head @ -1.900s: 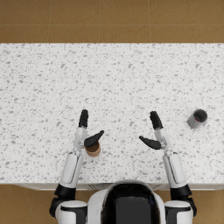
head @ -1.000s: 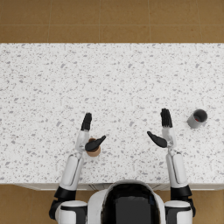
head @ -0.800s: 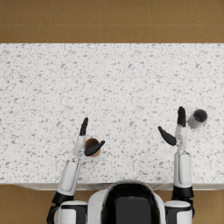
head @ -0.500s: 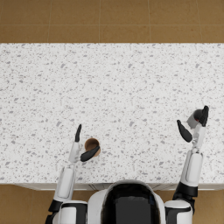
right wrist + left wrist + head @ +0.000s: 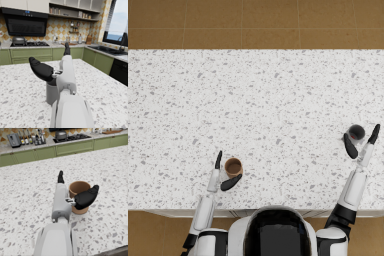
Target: Pick up two cups and pour the berry on the right into the cup on the left
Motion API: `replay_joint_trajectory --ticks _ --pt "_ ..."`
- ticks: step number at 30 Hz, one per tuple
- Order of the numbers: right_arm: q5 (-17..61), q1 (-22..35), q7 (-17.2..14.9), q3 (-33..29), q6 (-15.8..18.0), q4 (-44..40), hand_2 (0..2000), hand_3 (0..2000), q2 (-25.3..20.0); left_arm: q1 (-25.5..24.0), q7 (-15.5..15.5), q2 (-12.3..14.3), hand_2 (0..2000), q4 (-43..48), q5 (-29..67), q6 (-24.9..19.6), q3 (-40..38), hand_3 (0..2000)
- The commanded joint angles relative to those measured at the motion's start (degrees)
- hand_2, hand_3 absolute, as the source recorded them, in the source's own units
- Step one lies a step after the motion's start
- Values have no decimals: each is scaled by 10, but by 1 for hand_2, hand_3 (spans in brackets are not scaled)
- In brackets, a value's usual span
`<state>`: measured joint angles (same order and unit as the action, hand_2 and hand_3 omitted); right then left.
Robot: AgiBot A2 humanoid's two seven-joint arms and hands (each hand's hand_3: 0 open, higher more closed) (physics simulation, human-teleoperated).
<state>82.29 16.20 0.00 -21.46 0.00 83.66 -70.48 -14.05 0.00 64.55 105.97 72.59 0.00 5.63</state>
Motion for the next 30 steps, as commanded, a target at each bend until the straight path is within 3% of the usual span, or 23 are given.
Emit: replay_joint_trajectory --ticks 1,8,17,30 --pt "0 20 0 1 0 -48 0 0 5 1 0 2 0 -22 0 0 3 0" --pt "1 28 0 -28 0 -108 0 0 1 7 0 13 0 -42 0 0 18 0" --pt "1 32 0 1 0 -160 0 0 -6 19 0 31 0 -45 0 0 25 0" --pt "1 89 0 26 0 -299 0 0 -7 44 0 57 0 -62 0 0 27 0"
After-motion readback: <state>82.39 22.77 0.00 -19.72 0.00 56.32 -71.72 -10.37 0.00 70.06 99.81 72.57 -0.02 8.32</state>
